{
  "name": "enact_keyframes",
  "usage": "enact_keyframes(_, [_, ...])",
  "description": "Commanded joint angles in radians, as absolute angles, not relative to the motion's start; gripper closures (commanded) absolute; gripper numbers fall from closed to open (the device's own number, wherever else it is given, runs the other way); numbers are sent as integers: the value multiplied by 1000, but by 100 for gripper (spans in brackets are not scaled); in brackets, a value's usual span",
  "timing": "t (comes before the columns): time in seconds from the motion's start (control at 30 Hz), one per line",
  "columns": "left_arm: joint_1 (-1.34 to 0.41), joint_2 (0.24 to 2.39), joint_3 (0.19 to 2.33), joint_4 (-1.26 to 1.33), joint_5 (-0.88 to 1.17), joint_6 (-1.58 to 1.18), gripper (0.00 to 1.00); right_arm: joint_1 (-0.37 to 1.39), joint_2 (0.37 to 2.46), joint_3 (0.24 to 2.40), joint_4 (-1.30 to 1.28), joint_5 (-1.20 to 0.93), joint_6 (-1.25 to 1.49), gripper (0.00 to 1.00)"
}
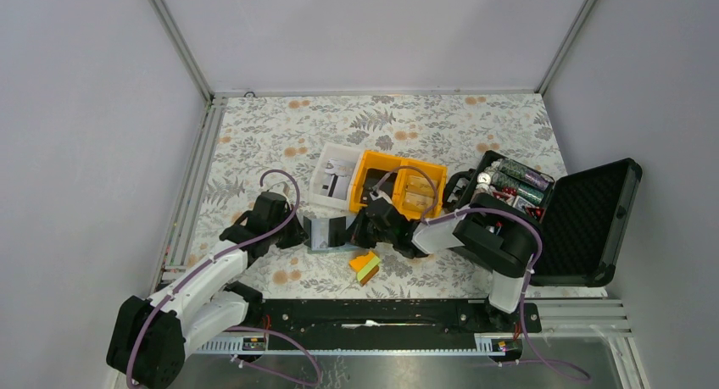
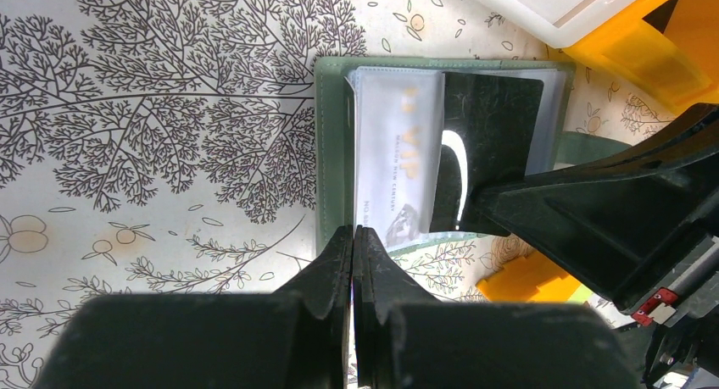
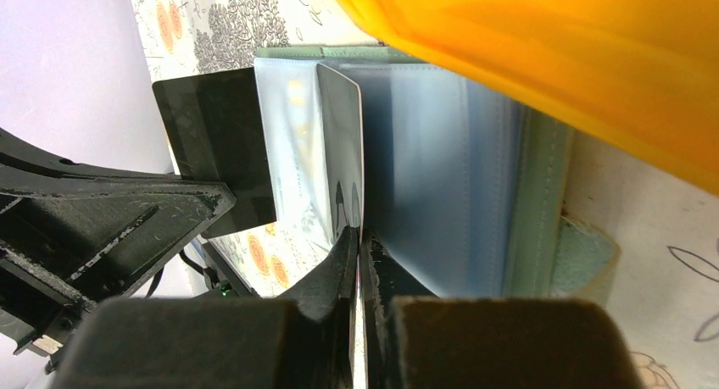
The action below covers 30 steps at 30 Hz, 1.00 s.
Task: Put the credit cards into the card holder
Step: Insert the credit card into the card holder.
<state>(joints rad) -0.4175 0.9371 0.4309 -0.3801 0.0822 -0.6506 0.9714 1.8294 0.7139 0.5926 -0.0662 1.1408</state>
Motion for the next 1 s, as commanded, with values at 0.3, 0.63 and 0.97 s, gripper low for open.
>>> enact_keyframes(0.3, [-434, 937, 440, -381, 85, -644, 100, 1008, 1884, 697, 455, -80, 1118, 100])
enact_keyframes(0.63, [-436, 933, 439, -382, 90, -645, 100, 1008, 1890, 694, 454, -115, 1119, 100])
enact_keyframes(0.97, [-442, 922, 434, -371, 104, -646, 100, 1018, 1931, 792, 367, -79, 1059, 97])
